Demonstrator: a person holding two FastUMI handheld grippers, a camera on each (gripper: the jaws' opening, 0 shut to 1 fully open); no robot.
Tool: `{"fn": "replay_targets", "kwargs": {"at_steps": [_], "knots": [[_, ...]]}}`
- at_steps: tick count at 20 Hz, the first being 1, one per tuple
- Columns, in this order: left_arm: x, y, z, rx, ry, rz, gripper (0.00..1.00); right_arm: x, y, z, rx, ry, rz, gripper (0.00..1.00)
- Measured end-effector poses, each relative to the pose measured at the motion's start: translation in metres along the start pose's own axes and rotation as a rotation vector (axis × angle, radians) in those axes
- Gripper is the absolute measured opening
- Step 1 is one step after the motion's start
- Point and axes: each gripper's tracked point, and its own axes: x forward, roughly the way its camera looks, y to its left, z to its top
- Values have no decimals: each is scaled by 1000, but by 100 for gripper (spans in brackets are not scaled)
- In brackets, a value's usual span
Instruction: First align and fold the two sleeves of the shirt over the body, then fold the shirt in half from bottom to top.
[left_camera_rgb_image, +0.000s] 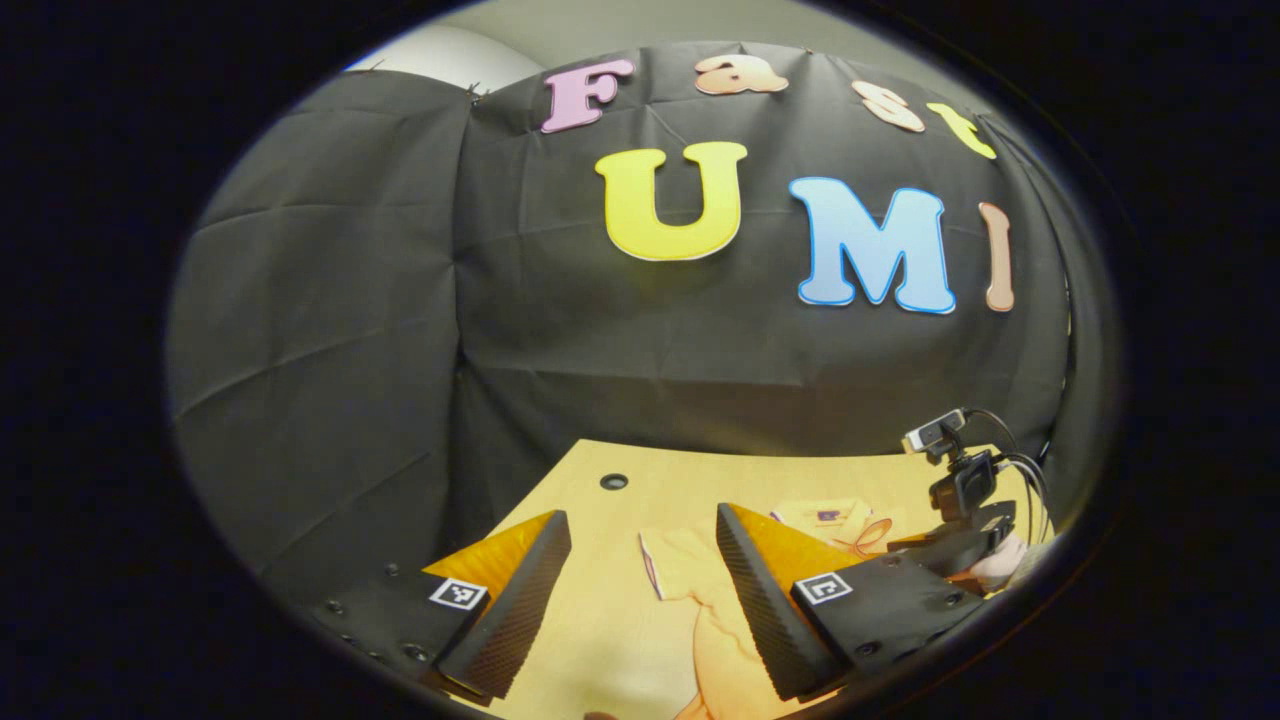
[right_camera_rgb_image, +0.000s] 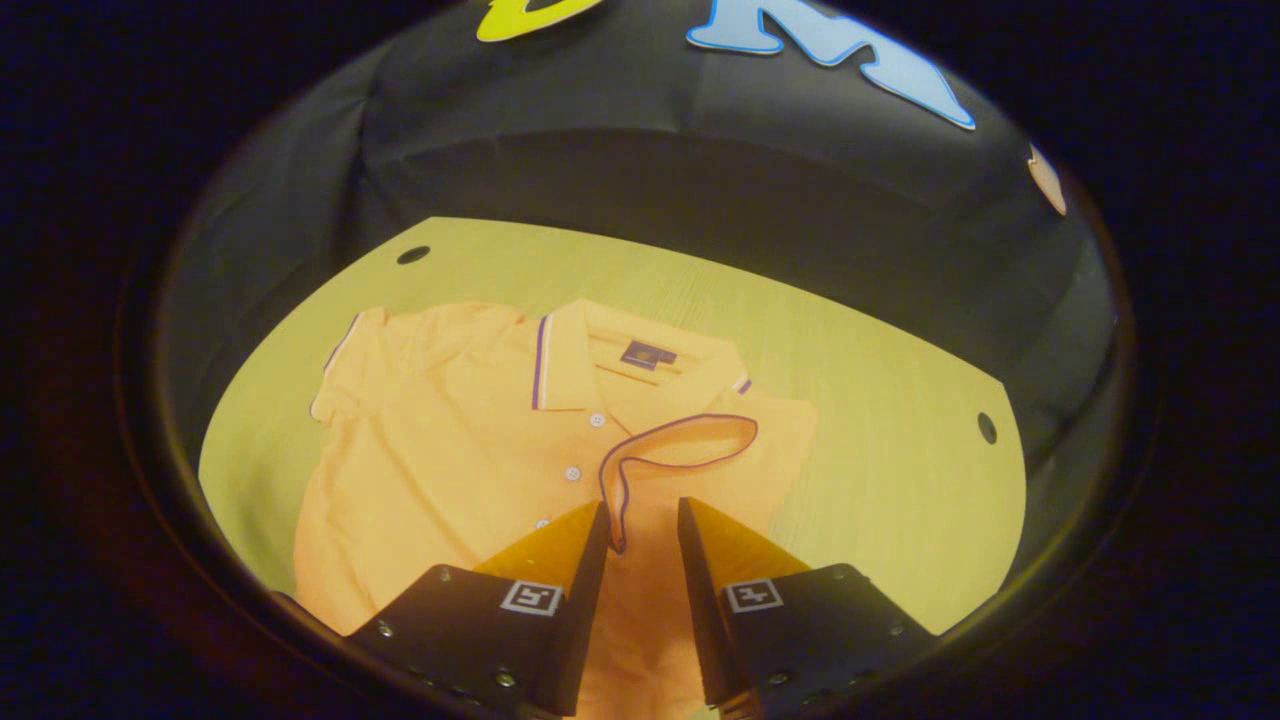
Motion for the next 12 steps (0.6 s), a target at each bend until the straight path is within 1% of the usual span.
{"fn": "replay_targets", "kwargs": {"at_steps": [5,8,12], "knots": [[30,-7,-16,-5,16,-47,96,-32,-21,9,56,-50,-21,45],[64,-8,-35,-14,49,-82,96,-51,-28,7,93,-67,-26,45],[116,-6,-69,-29,109,-103,96,-75,-39,-8,139,-63,-41,45]]}}
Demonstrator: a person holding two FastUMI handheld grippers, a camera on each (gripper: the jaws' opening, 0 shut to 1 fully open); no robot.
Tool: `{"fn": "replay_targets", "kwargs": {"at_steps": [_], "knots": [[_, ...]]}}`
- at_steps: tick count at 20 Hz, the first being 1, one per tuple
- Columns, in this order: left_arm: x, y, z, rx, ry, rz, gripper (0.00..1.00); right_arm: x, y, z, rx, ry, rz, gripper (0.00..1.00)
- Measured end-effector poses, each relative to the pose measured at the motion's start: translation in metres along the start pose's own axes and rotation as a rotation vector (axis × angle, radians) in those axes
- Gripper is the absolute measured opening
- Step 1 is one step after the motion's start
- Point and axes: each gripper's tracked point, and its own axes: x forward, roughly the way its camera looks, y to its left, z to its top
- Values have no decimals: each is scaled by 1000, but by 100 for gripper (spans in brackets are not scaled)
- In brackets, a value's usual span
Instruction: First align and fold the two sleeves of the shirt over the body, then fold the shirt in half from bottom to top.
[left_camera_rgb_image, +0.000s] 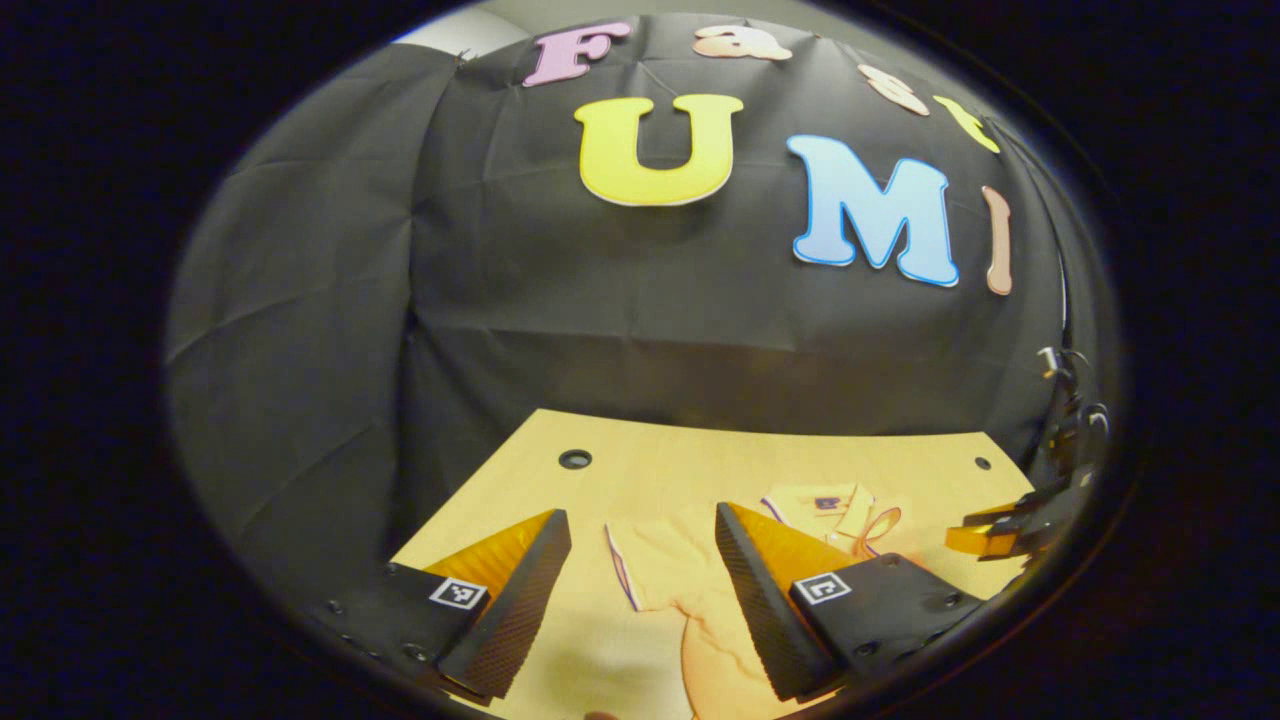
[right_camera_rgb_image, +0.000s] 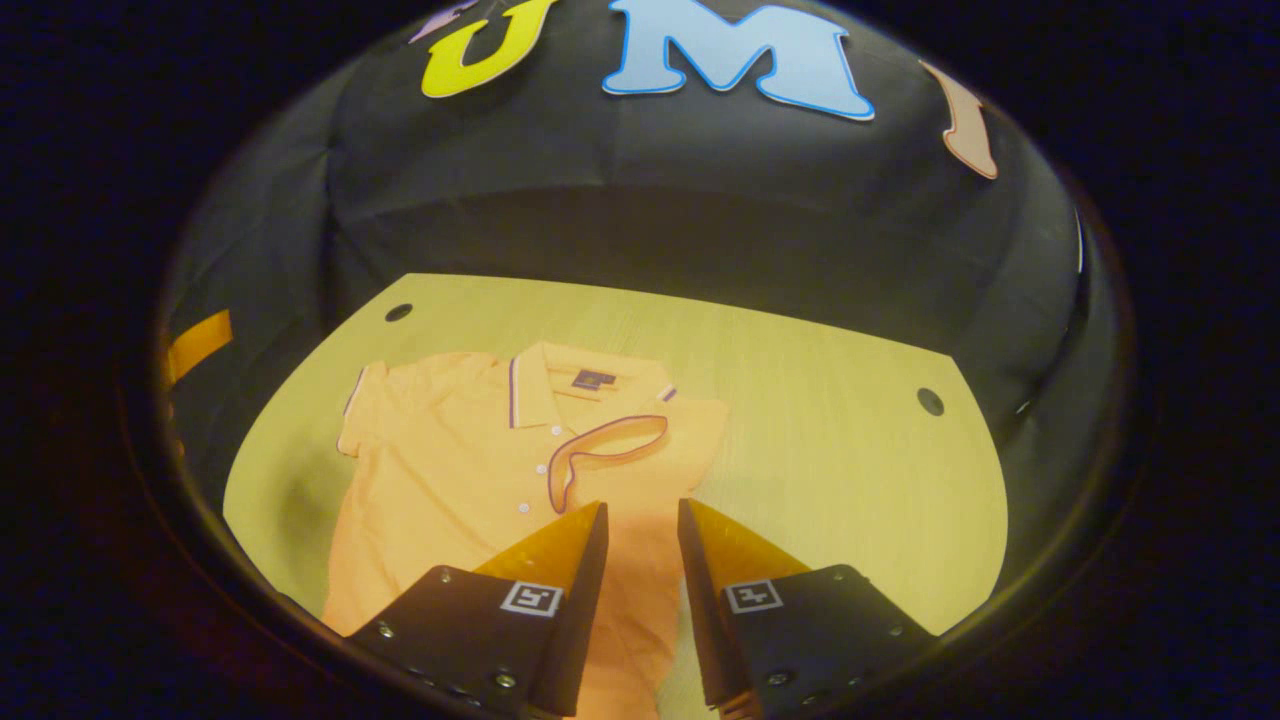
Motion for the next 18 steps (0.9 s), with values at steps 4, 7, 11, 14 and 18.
{"fn": "replay_targets", "kwargs": {"at_steps": [4,7,11,14,18], "knots": [[54,9,-40,6,84,-1,94,-24,-18,-15,75,20,-35,45],[84,15,-74,-21,154,1,94,-40,-31,-22,119,25,-73,43],[113,20,-118,-38,241,18,95,-53,-47,-28,151,31,-120,43],[124,24,-139,-37,298,31,97,-59,-52,-32,167,37,-142,43],[132,26,-165,-27,345,39,98,-65,-57,-44,179,50,-166,45]]}}
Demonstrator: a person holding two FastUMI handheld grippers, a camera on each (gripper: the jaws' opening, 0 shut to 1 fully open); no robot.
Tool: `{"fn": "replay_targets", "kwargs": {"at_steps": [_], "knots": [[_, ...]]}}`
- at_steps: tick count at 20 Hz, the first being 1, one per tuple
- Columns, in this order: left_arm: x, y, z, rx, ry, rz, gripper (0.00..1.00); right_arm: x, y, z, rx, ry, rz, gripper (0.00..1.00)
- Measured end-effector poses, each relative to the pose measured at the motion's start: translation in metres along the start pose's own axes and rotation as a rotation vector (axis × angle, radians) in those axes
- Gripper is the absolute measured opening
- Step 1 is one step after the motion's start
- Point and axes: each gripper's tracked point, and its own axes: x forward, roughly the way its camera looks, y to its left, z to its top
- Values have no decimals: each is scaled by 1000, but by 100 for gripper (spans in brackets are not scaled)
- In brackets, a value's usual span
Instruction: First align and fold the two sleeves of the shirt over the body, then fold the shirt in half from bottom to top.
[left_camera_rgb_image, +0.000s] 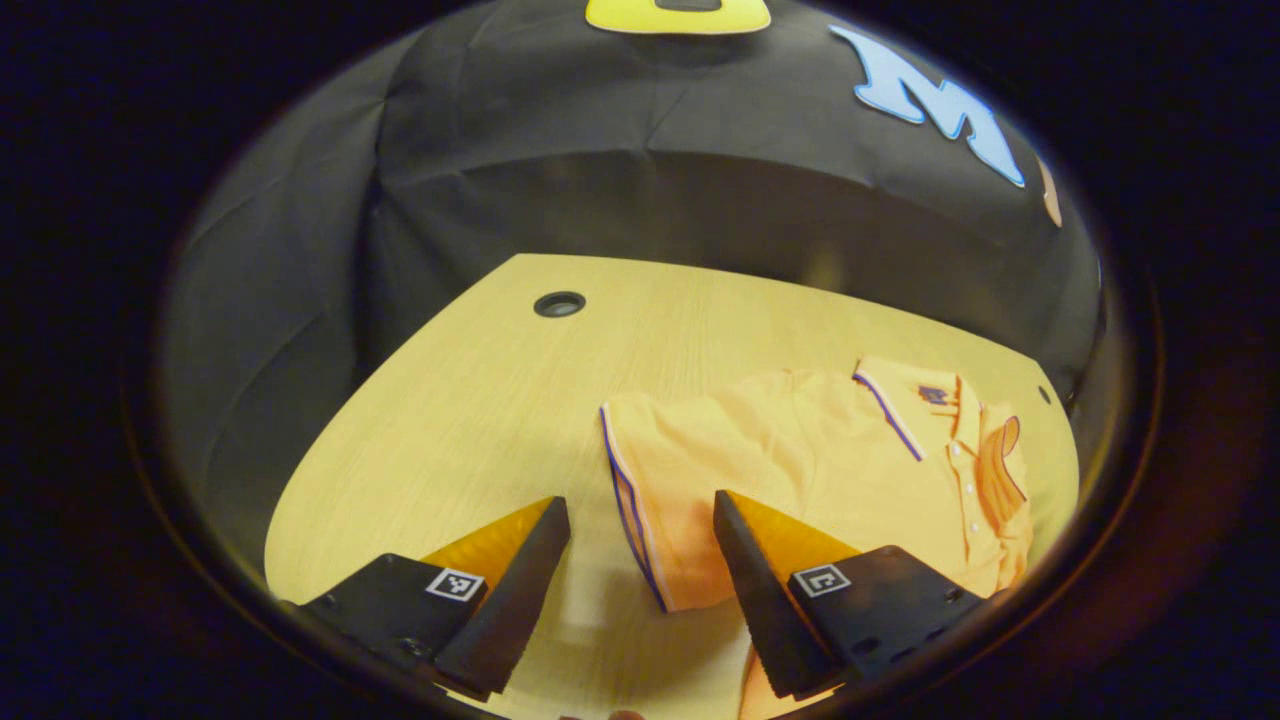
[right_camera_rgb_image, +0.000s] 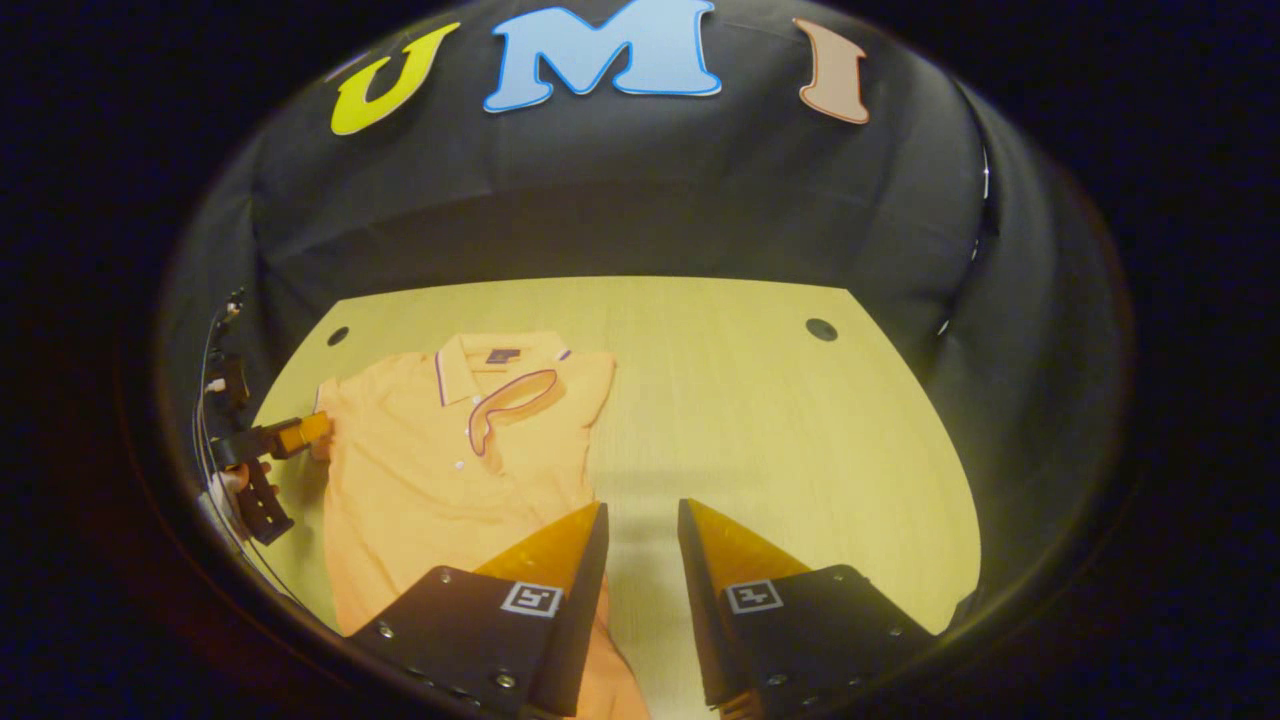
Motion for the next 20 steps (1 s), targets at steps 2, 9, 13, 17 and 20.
{"fn": "replay_targets", "kwargs": {"at_steps": [2,9,13,17,20], "knots": [[3,0,-2,20,-2,16,96,-3,-5,-6,10,4,-8,45],[9,-19,-2,46,-5,24,52,-5,-13,-8,59,5,-16,45],[9,-24,0,66,-2,37,15,-7,-15,-13,68,7,-17,45],[9,-25,3,125,13,66,6,-9,-17,-19,77,13,-15,45],[4,-31,13,153,-8,70,6,-10,-21,-21,89,7,-17,45]]}}
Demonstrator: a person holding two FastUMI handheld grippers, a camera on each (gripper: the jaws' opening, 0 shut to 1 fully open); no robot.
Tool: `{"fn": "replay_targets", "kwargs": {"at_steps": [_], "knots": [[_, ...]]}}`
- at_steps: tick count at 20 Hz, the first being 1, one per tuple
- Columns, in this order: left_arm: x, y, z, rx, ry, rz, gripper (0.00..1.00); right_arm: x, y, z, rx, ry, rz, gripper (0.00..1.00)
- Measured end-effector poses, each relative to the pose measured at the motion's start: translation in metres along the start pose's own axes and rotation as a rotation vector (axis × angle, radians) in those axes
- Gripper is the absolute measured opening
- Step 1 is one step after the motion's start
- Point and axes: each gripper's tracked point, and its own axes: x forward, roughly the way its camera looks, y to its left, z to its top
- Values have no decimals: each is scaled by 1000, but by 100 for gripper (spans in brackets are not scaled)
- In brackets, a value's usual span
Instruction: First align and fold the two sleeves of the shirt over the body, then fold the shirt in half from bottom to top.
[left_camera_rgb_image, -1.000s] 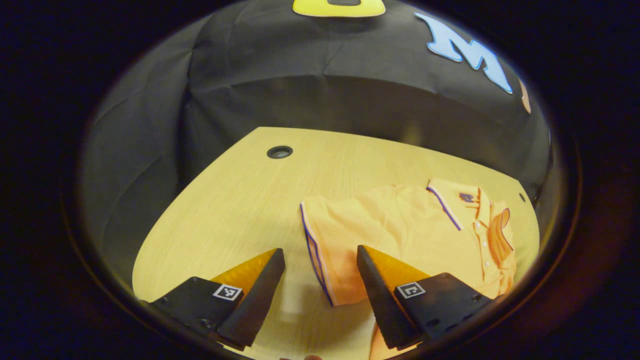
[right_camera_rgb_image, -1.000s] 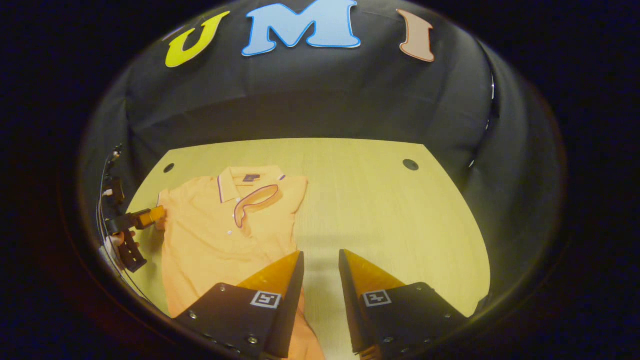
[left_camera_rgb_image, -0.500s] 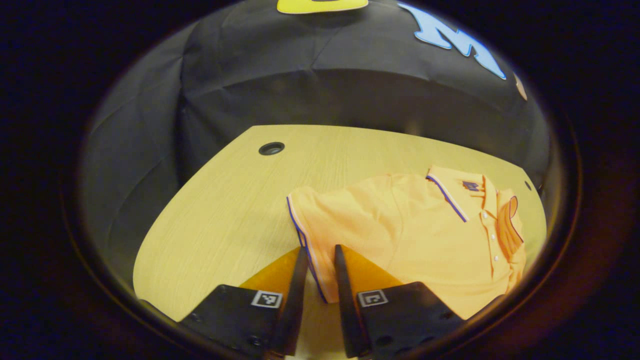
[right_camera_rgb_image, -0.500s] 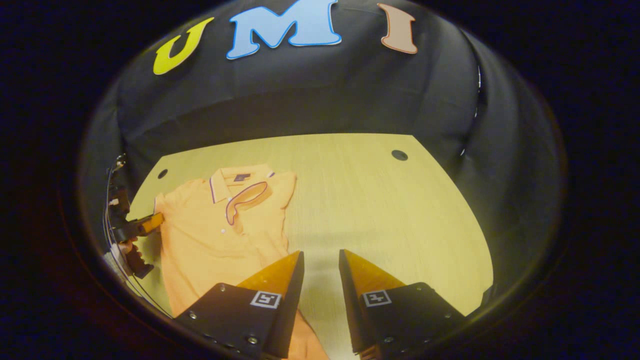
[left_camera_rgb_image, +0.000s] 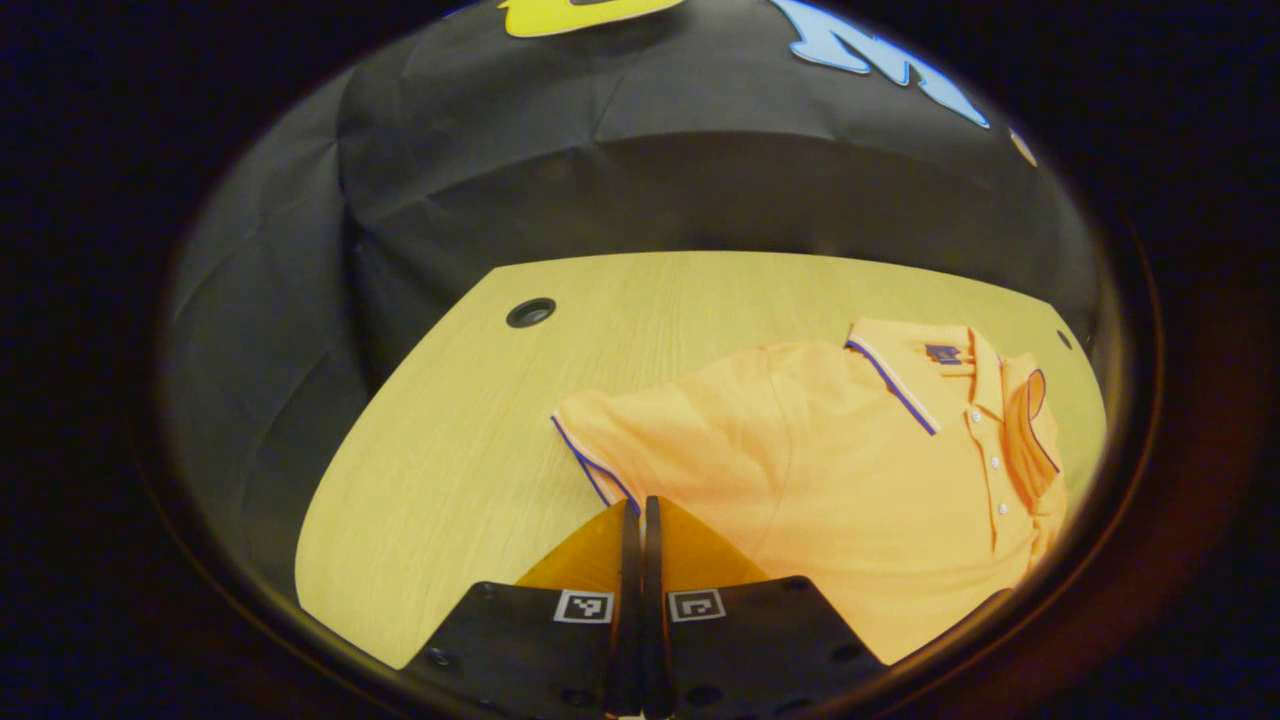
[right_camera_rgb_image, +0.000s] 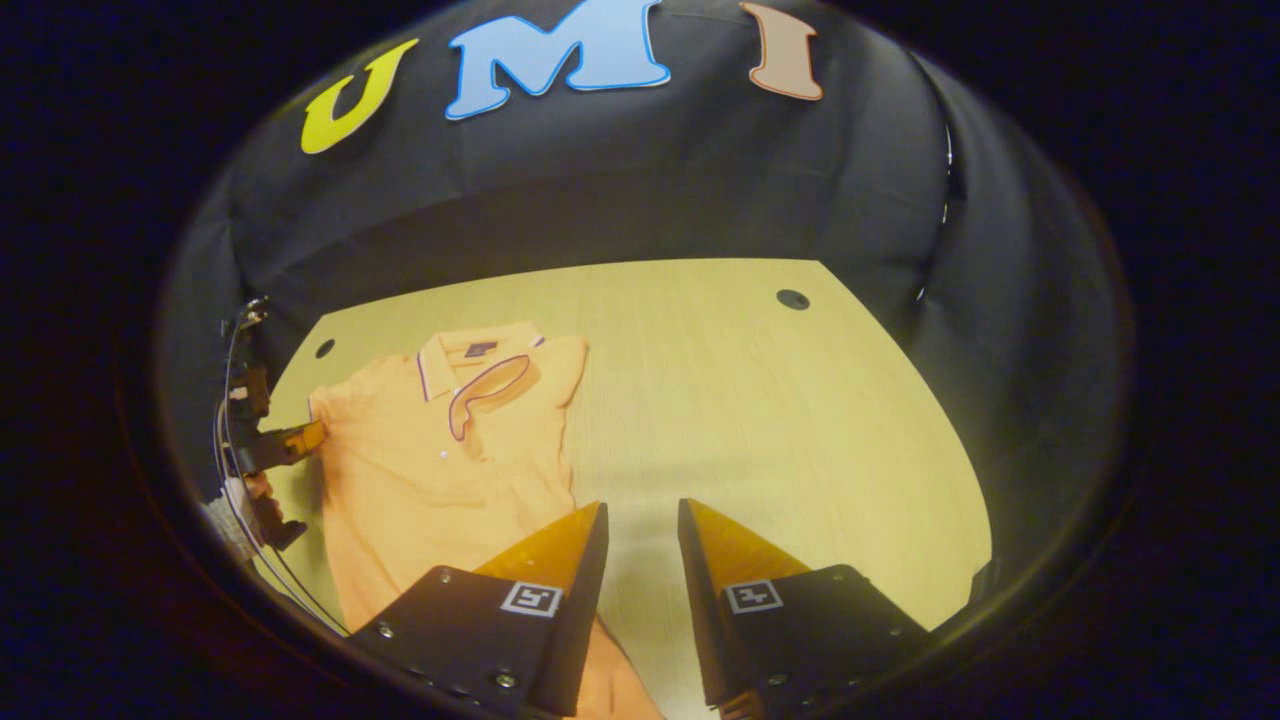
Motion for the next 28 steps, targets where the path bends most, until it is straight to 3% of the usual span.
{"fn": "replay_targets", "kwargs": {"at_steps": [5,11,20,24,27,28], "knots": [[-17,-27,36,72,-81,-45,6,-3,-10,-7,45,0,-5,45],[-41,-112,64,137,-144,-178,7,-11,-23,-17,83,-5,-19,43],[-54,-212,35,288,-113,-339,6,-30,-57,-42,156,-4,-66,45],[-56,-231,19,280,-60,-404,6,-36,-66,-55,178,6,-75,45],[-60,-238,9,260,-23,-453,24,-40,-71,-60,181,8,-75,45],[-61,-237,11,250,-28,-453,44,-40,-71,-60,182,8,-73,45]]}}
